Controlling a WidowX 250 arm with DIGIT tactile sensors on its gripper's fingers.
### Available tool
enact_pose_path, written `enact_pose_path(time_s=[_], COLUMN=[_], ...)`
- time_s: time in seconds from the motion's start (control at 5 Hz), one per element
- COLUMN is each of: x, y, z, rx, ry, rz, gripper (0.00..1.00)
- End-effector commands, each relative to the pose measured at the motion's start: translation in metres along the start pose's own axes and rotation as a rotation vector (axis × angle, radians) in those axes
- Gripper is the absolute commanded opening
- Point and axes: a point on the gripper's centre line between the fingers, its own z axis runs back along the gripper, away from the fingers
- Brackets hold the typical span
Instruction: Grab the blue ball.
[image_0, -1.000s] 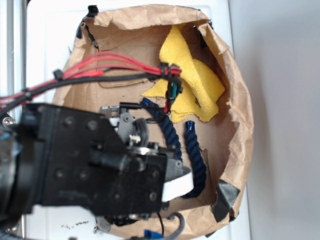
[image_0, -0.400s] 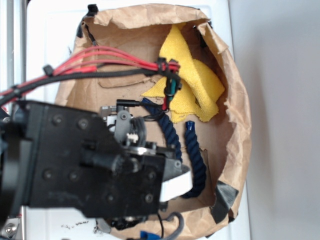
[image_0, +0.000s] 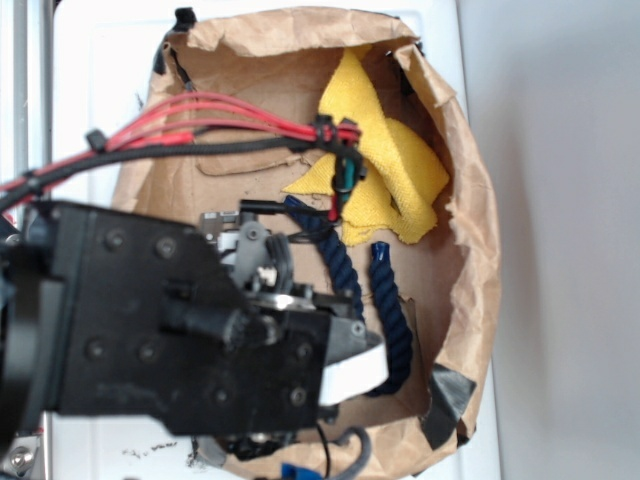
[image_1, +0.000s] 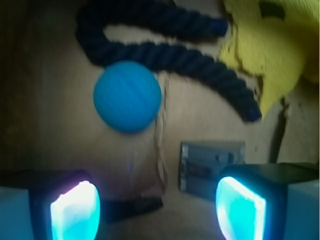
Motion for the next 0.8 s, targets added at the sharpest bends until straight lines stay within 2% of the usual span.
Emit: enact_pose_path(time_s=[0.0,0.2,0.6], x=[0.017,0.020,0.035], y=[-0.015,-0.020,-0.026], z=[-0.003,-0.016,-0.029], rx=[-0.009,-0.016,-0.005], ry=[-0.145,-0.177,-0.175], rz=[-0.003,-0.016,0.014], gripper=[1.00,1.00,1.00])
